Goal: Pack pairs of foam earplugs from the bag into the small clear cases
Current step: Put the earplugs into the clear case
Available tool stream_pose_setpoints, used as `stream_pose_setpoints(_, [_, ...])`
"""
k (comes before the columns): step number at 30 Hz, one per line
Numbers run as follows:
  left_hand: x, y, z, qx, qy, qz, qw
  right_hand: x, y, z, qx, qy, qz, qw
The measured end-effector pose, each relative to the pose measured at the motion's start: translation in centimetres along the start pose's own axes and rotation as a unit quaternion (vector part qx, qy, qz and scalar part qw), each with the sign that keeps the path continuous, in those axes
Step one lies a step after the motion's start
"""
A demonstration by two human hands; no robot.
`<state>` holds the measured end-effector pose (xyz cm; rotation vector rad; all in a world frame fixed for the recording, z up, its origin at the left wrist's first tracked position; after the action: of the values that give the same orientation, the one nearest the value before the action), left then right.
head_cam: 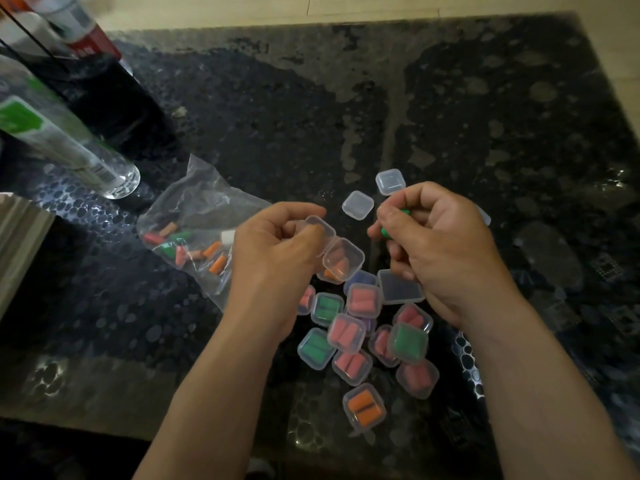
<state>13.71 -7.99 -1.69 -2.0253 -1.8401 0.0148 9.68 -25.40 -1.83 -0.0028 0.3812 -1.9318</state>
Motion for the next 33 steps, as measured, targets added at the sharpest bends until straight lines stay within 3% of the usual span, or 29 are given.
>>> stream_pose_setpoints(8, [-0.6, -0.1, 0.7, 0.065, -0.047, -0.004, 0.997, 0.4, 0.3, -0.1, 0.013, -0.003, -0.013, 1.0])
stream_pose_setpoints(16, [-1.2, -0.5, 0.4, 0.063, -0.027, 0.038, 0.997, 0.0, -0.2, 1.1, 0.137, -0.1, 0.008, 0.985])
stream_pose_setpoints(20, [-1.8, -0.8, 0.1, 0.049, -0.018, 0.081, 0.995, -0.6, -0.4, 0.9, 0.144, -0.136, 0.032, 0.98])
stream_pose_setpoints(33, [-1.9, -0.5, 0.3, 0.033, -0.001, 0.088, 0.996, -0.8, -0.5, 0.9, 0.158, -0.22, 0.041, 0.962])
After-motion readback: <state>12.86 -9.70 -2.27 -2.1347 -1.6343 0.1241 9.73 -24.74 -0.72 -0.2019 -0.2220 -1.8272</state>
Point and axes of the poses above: each hand's wrist, its own y-axis towards the middle knuckle, its own x-axis out of the back of the hand, z = x × y, the point moved 6 cm from there along y, towards the middle knuckle, and after that the axes turned 11 degrees about y, right-handed, at the moved point
